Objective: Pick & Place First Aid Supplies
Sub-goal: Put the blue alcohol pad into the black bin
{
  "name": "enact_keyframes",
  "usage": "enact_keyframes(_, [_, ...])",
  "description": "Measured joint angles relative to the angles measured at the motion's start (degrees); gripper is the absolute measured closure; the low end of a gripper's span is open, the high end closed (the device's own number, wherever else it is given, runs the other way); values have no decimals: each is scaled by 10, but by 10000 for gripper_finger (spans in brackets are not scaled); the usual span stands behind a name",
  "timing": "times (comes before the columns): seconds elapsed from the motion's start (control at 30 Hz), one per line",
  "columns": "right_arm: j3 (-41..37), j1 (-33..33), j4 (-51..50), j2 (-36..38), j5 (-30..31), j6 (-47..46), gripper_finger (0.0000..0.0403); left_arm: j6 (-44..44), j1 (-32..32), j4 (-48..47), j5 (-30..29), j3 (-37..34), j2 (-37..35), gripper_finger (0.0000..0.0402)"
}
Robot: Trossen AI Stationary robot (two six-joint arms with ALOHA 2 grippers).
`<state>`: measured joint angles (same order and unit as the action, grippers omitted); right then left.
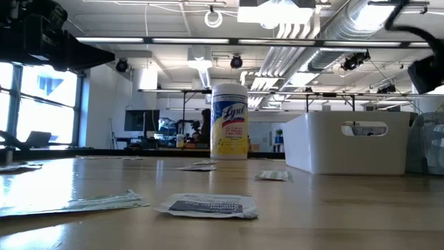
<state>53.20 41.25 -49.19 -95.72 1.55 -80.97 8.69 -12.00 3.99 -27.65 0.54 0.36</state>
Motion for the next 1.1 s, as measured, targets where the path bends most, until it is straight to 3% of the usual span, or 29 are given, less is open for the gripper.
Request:
enact_keyframes(0.47, [49,0,3,53,-2,5,402,0,0,0,0,0,0,401])
enact_keyframes(1.1, [71,0,-32,215,161,61,403,0,0,0,0,0,0,401])
